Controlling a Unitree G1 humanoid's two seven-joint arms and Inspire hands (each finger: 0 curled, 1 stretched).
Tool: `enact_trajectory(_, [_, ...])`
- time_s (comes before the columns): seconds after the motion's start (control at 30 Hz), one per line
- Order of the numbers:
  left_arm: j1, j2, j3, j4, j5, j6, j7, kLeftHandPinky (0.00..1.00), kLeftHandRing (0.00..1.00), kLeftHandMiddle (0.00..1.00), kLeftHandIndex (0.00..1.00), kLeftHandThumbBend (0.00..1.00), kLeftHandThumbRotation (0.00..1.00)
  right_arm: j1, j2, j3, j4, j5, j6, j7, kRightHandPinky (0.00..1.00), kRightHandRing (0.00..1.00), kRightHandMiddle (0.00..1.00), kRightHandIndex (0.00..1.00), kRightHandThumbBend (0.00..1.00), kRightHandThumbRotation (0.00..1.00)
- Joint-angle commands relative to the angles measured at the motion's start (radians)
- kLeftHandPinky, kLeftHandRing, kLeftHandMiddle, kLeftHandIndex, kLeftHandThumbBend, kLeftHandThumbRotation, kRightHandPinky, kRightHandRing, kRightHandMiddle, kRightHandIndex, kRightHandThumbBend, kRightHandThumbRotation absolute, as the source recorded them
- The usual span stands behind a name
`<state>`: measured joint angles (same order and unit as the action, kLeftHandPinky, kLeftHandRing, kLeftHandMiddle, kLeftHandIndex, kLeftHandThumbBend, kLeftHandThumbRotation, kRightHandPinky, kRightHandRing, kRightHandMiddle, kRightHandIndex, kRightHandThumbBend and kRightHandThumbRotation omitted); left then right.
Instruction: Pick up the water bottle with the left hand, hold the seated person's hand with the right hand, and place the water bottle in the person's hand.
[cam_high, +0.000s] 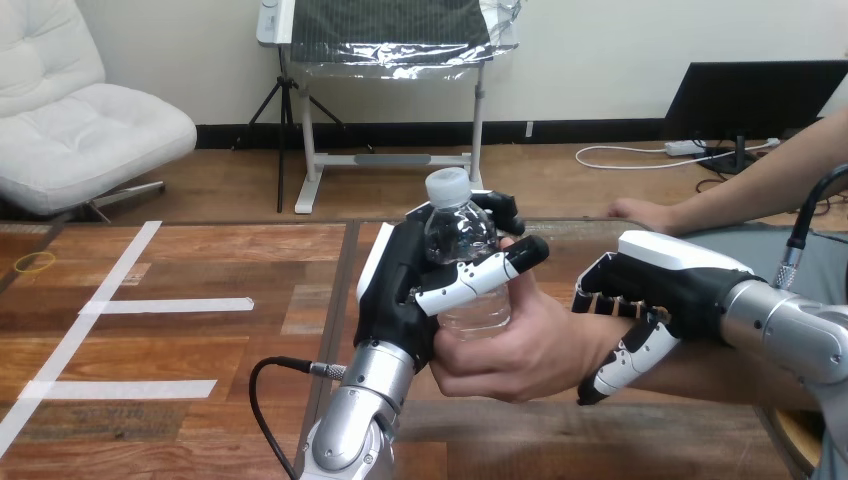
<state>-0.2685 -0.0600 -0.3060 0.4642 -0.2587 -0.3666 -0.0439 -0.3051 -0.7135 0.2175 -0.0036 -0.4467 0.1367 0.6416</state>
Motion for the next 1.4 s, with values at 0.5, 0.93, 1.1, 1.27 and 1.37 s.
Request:
enact_trajectory(0.5, [-0.024,-0.151,-0.024,-0.041,0.06,-0.081,-0.011,0.83,0.81,0.82,0.81,0.9,0.92,0.044,-0.007,-0.105,-0.044,0.088,-0.009,-0.019,0.67,0.77,0.82,0.84,0.87,0.61])
enact_trajectory(0.93, [-0.011,-0.118,-0.017,-0.046,0.089,-0.089,0.005,0.99,0.94,0.92,0.92,0.98,1.0,0.071,-0.015,-0.119,-0.045,0.1,-0.039,-0.024,0.7,0.86,0.87,0.9,0.96,0.71])
enact_trajectory(1.1, [-0.003,-0.105,-0.014,-0.054,0.107,-0.083,0.012,1.0,0.96,0.94,0.94,1.0,1.0,0.083,-0.017,-0.128,-0.051,0.109,-0.041,-0.022,0.71,0.87,0.88,0.91,0.98,0.73])
enact_trajectory(1.27, [0.008,-0.097,-0.01,-0.06,0.105,-0.085,0.002,1.0,0.99,0.97,0.98,1.0,1.0,0.094,-0.02,-0.138,-0.058,0.129,-0.035,-0.016,0.71,0.89,0.9,0.92,1.0,0.74])
enact_trajectory(1.37, [0.015,-0.093,-0.006,-0.065,0.106,-0.088,0.003,1.0,1.0,0.98,0.99,1.0,1.0,0.1,-0.022,-0.144,-0.063,0.148,-0.024,-0.009,0.71,0.9,0.91,0.92,1.0,0.75])
